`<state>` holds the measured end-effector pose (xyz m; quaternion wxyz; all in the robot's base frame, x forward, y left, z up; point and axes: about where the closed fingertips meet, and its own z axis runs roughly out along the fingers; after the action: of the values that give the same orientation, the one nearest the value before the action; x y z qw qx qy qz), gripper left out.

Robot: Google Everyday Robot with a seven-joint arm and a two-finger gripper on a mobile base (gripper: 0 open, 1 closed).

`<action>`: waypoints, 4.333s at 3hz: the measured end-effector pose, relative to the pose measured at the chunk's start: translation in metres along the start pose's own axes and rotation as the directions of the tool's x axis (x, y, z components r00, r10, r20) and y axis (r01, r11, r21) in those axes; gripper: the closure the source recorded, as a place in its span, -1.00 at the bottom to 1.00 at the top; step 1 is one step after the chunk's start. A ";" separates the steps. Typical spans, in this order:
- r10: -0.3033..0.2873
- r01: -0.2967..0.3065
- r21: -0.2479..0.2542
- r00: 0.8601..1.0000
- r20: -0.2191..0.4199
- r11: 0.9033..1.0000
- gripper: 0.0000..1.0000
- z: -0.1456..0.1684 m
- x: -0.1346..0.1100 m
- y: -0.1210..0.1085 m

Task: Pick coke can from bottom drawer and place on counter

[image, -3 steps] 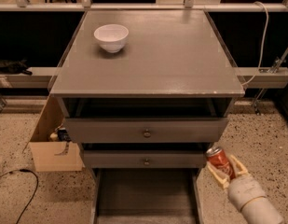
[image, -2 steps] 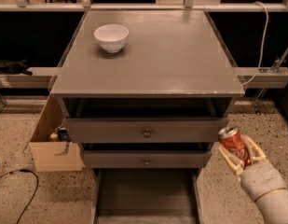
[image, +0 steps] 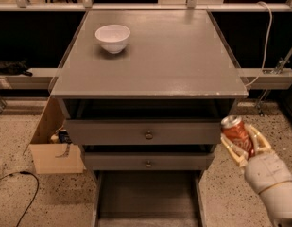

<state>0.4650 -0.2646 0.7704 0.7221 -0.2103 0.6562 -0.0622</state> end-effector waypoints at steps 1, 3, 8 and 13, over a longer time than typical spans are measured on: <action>-0.069 0.067 0.020 0.995 0.073 0.998 1.00 0.022 -0.039 -0.020; -0.253 0.251 0.037 0.943 0.216 0.967 1.00 0.076 -0.138 -0.039; -0.436 0.515 -0.094 0.798 0.416 0.852 1.00 0.176 -0.264 -0.037; -0.387 0.540 -0.324 0.815 0.431 0.776 1.00 0.174 -0.249 0.049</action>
Offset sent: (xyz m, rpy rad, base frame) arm 0.0720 0.0174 0.1685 -0.2228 -0.2975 0.0371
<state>0.5928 -0.0908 0.9897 0.7202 -0.5299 0.4443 -0.0566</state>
